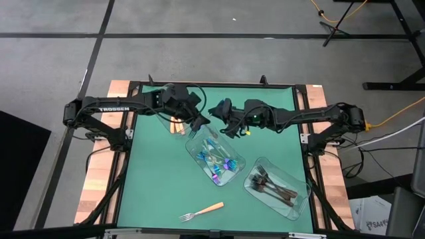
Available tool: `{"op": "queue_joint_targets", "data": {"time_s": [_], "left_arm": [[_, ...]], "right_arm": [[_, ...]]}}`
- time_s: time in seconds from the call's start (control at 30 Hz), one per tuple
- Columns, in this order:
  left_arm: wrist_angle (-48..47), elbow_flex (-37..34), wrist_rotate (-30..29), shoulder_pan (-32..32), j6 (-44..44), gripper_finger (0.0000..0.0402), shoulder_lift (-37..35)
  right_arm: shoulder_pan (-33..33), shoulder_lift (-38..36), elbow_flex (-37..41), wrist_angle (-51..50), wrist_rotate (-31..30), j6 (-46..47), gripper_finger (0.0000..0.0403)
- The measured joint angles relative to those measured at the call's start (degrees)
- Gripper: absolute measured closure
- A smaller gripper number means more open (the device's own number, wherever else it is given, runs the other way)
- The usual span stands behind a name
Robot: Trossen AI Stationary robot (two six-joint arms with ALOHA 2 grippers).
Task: Sort silverware by color (type)
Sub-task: Put the blue fork into the center transparent bin
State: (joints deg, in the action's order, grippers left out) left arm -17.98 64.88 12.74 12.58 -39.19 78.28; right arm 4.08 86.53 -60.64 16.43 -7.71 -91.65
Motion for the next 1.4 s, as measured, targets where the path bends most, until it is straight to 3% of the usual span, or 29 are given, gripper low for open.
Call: {"op": "queue_joint_targets", "data": {"time_s": [0.17,0.4,0.73,1.07,1.4], "left_arm": [[-2.36,0.04,-2.82,-1.10,-4.65,0.0399,0.00],[-8.09,0.02,-7.21,-3.36,-14.41,0.0399,0.07],[-10.03,0.02,-10.64,-9.10,-34.30,0.0399,3.66],[3.04,0.02,-7.31,-16.22,-55.23,0.0399,14.76],[3.64,0.02,-9.77,-18.58,-67.37,0.0399,19.90]], "right_arm": [[-0.02,-0.03,0.00,-1.55,-4.27,1.44,0.0297],[-0.71,-0.27,-0.04,-11.38,-9.66,6.44,0.0299],[-1.85,-0.26,-0.04,-18.99,-23.93,9.47,0.0299],[-1.88,-0.25,-0.04,-20.94,-24.22,13.65,0.0299],[-1.84,-0.25,-0.04,-28.76,-22.55,21.40,0.0299]]}}
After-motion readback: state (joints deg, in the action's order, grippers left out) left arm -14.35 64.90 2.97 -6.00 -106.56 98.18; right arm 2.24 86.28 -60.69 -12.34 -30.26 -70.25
